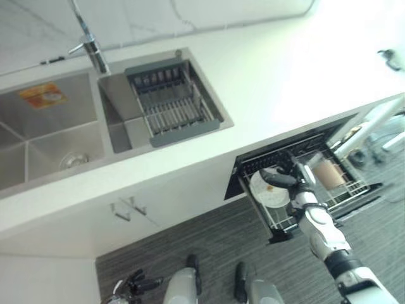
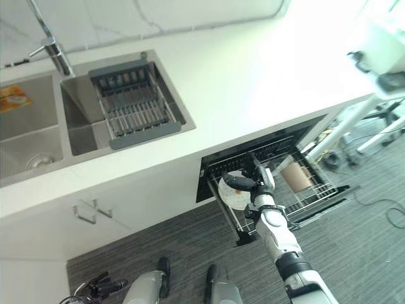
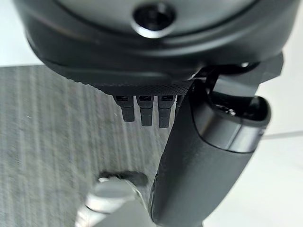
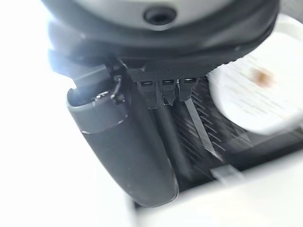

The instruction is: Place the dishes in the dishwasher.

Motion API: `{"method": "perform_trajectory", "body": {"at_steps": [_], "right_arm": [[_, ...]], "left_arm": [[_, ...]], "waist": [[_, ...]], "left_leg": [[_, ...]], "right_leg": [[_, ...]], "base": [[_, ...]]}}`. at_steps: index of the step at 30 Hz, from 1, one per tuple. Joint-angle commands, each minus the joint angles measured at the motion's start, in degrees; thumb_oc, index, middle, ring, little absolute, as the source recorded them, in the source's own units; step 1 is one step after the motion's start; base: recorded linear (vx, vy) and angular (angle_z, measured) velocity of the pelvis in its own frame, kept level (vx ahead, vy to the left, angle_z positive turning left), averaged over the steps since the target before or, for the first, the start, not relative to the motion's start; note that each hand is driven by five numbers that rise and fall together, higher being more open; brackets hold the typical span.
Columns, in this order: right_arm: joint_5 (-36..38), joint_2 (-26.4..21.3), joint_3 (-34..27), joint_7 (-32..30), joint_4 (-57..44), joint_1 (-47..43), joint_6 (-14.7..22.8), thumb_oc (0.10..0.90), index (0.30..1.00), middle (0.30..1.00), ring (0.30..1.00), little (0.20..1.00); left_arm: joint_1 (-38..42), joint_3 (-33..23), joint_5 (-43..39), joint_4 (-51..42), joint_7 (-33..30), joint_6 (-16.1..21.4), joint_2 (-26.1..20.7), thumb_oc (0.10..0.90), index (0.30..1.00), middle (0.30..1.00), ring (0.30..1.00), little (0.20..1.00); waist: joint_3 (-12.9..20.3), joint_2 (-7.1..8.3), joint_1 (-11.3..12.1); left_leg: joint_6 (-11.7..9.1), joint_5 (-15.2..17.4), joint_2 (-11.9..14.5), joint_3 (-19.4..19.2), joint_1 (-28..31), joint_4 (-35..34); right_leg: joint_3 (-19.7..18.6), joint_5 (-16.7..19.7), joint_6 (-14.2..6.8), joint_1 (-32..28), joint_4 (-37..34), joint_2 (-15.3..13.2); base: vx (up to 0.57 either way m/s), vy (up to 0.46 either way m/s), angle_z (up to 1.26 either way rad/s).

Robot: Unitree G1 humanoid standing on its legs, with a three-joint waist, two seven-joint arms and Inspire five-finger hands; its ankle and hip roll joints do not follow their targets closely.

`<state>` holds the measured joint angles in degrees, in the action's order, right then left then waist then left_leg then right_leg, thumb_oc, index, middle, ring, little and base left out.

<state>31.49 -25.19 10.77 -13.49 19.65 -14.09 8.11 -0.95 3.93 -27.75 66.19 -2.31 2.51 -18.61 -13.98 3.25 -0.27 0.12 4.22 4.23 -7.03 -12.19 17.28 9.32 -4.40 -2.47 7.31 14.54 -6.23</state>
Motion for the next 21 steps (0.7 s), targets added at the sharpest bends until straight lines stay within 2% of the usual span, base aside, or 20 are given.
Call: {"method": "perform_trajectory", "body": {"at_steps": [1,2,5,7,10,12,14,15,17,19,20,21], "right_arm": [[-7.2,-3.6,-3.7,-5.5,-5.0,-3.6,4.9,0.800,0.900,0.900,0.900,0.900],[-9.8,-4.2,-5.6,-8.8,-8.7,-0.7,6.1,0.800,0.900,0.900,0.900,0.900],[-13.6,-5.1,-8.1,-11.9,-12.2,1.7,6.5,0.800,0.900,0.900,0.900,0.900],[-18.3,-6.4,-9.8,-14.2,-14.0,3.0,4.9,0.800,0.900,0.900,0.900,0.900],[-21.2,-9.0,-12.3,-16.6,-16.4,4.7,3.3,0.800,0.900,0.900,0.900,0.900],[-23.9,-10.9,-15.7,-21.7,-18.1,6.9,2.0,0.800,0.900,0.900,0.900,0.900],[-23.8,-11.4,-22.0,-29.2,-16.5,10.3,2.9,0.800,0.900,0.900,0.900,0.900],[-24.7,-11.3,-23.1,-30.1,-15.9,11.0,2.4,0.800,0.900,0.900,0.900,0.900],[-29.6,-11.8,-29.6,-33.8,-13.2,16.8,0.0,0.800,0.900,0.900,0.900,0.900],[-28.9,-12.0,-33.4,-34.5,-10.7,20.5,-0.7,0.800,0.900,0.900,0.900,0.900],[-26.2,-11.4,-35.4,-33.9,-6.9,22.7,-0.5,0.800,0.900,0.900,0.900,0.900],[-25.6,-11.4,-35.6,-33.8,-6.3,22.9,-0.7,0.800,0.900,0.900,0.900,0.900]], "left_arm": [[-3.7,-0.1,2.5,0.1,-2.9,0.4,-0.1,0.800,0.900,0.900,0.900,0.900],[-4.8,-0.9,3.2,0.5,-3.3,0.8,1.2,0.800,0.900,0.900,0.900,0.900],[-5.4,-1.7,3.4,1.1,-3.7,1.3,2.5,0.800,0.900,0.900,0.900,0.900],[-5.8,-2.1,3.8,1.1,-3.9,1.4,3.1,0.800,0.900,0.900,0.900,0.900],[-6.3,-2.9,3.7,1.4,-4.0,1.7,3.6,0.800,0.900,0.900,0.900,0.900],[-6.7,-3.7,2.8,1.1,-4.0,1.3,3.8,0.800,0.900,0.900,0.900,0.900],[-7.2,-5.1,2.2,1.2,-4.1,1.0,4.1,0.800,0.900,0.900,0.900,0.900],[-7.3,-5.4,2.2,1.3,-4.1,0.9,4.2,0.800,0.900,0.900,0.900,0.900],[-8.7,-6.9,3.7,1.5,-4.1,0.3,4.0,0.800,0.900,0.900,0.900,0.900],[-9.5,-7.7,4.5,1.4,-3.9,-0.3,3.4,0.800,0.900,0.900,0.900,0.900],[-9.8,-7.7,4.0,1.6,-4.1,-0.9,3.0,0.800,0.900,0.900,0.900,0.900],[-9.9,-7.6,3.9,1.6,-4.1,-1.0,3.0,0.800,0.900,0.900,0.900,0.900]], "waist": [[1.8,-2.17,0.1],[3.0,-1.83,-0.9],[4.0,-1.60,-2.0],[4.4,-1.50,-2.6],[5.0,-1.34,-3.5],[5.3,-1.38,-4.4],[5.6,-1.45,-5.6],[5.5,-1.44,-5.8],[5.4,-1.22,-6.9],[5.2,-1.08,-7.8],[5.0,-1.16,-8.3],[5.0,-1.18,-8.3]], "left_leg": [[-0.7,1.4,1.3,1.4,2.5,-0.1],[-0.7,1.8,1.7,0.9,3.6,-0.1],[-0.9,2.2,2.2,0.3,4.8,-0.1],[-1.0,2.4,2.5,-0.1,5.3,-0.1],[-1.3,2.8,2.9,-0.5,5.9,-0.1],[-1.4,3.0,3.2,-1.0,6.4,-0.1],[-1.6,3.2,3.7,-1.5,6.7,-0.1],[-1.6,3.3,3.8,-1.6,6.8,-0.1],[-1.6,3.5,4.2,-2.3,7.2,-0.1],[-1.7,3.5,4.4,-2.8,7.3,-0.1],[-1.8,3.3,4.7,-3.1,7.4,-0.1],[-1.8,3.3,4.8,-3.2,7.4,-0.1]], "right_leg": [[-4.8,-1.3,-0.9,-0.6,2.6,0.5],[-5.2,-1.8,-0.7,-1.5,2.6,0.9],[-5.8,-2.4,-0.5,-2.3,2.6,1.2],[-6.1,-2.7,-0.4,-2.6,2.6,1.4],[-6.5,-3.0,-0.3,-2.9,2.6,1.6],[-6.7,-3.2,-0.2,-3.1,2.6,1.8],[-6.8,-3.4,-0.2,-3.2,2.6,2.1],[-6.8,-3.4,-0.2,-3.2,2.6,2.1],[-6.7,-3.4,-0.3,-3.3,2.6,2.2],[-7.0,-3.3,-0.4,-3.1,2.6,2.3],[-7.0,-3.2,-0.3,-3.0,2.6,2.5],[-7.0,-3.2,-0.3,-2.9,2.6,2.5]], "base": [[0.17,0.018,-0.34],[0.13,0.017,-0.34],[0.08,0.016,-0.22],[0.04,0.004,-0.06],[0.04,0.007,-0.13],[0.05,0.018,-0.13],[0.04,0.003,-0.01],[0.03,-0.035,0.00],[0.02,-0.083,-0.02],[0.01,-0.068,0.02],[0.01,-0.039,-0.02],[0.02,-0.041,-0.07]]}}
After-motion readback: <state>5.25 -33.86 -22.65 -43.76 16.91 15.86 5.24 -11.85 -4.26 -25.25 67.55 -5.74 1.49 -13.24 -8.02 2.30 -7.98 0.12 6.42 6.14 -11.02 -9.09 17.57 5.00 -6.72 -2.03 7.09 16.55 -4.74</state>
